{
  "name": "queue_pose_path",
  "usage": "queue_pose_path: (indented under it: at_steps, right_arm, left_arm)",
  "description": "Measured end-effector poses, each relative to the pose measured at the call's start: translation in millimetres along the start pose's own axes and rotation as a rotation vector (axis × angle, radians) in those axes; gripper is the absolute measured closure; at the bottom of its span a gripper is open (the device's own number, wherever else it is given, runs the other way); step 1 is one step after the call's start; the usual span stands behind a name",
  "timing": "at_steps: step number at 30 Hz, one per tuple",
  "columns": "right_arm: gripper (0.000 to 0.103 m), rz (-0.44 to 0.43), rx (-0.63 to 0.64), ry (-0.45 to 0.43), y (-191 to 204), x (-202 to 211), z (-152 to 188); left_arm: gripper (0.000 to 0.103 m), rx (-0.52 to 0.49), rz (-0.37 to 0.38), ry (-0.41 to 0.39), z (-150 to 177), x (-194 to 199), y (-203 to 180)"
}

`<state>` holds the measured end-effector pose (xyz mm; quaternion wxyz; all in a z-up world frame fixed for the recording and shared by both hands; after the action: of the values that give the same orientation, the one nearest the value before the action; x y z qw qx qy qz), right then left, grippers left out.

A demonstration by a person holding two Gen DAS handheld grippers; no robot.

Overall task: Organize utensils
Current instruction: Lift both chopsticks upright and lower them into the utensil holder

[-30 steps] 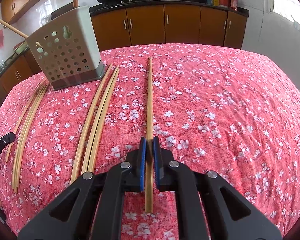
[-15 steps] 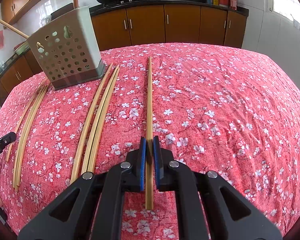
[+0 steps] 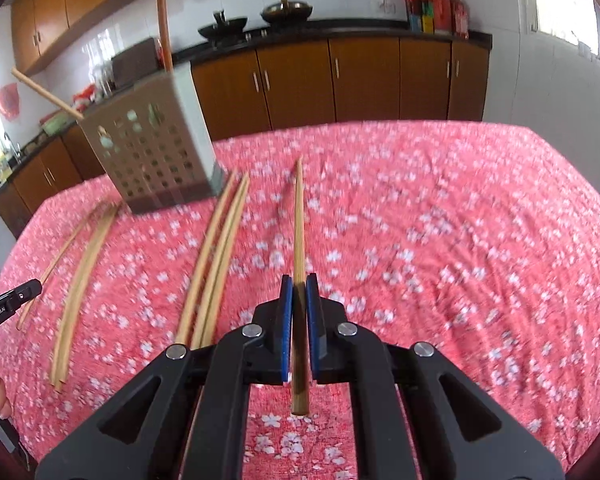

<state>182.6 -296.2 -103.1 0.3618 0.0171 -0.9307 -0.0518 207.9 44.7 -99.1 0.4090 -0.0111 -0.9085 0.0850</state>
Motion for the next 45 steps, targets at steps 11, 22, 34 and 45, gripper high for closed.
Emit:
queue_pose_path:
  at_steps: [11,22,34,45]
  right_arm:
    - [0.095,0.017,-0.004,-0.138,-4,28,-23]
    - [0.095,0.022,0.005,-0.267,-1,56,-55]
    - [0.095,-0.047,0.026,-0.432,18,108,-107]
    - [0.095,-0.204,0.028,-0.590,55,152,-159]
  left_arm:
    - [0.095,0.014,0.016,-0.138,-30,42,-3]
    - [0.095,0.012,0.038,-0.280,-67,87,-8]
    - [0.095,-0.061,0.095,-0.355,-102,122,-29]
    - [0.095,-0.116,0.225,-0.482,-148,173,-85]
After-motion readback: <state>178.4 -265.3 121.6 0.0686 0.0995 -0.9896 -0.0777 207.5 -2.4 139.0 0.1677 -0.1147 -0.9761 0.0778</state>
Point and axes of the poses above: each gripper's, at about its wrist camera, not at the fingertips, and x roughly against the way its jaws point, y to its left, z to its underside, the point moved 4 cm from there along -x, roughly the way its jaws point, and after that the axes turned 4 degrees about x, right-handed, at the moved point
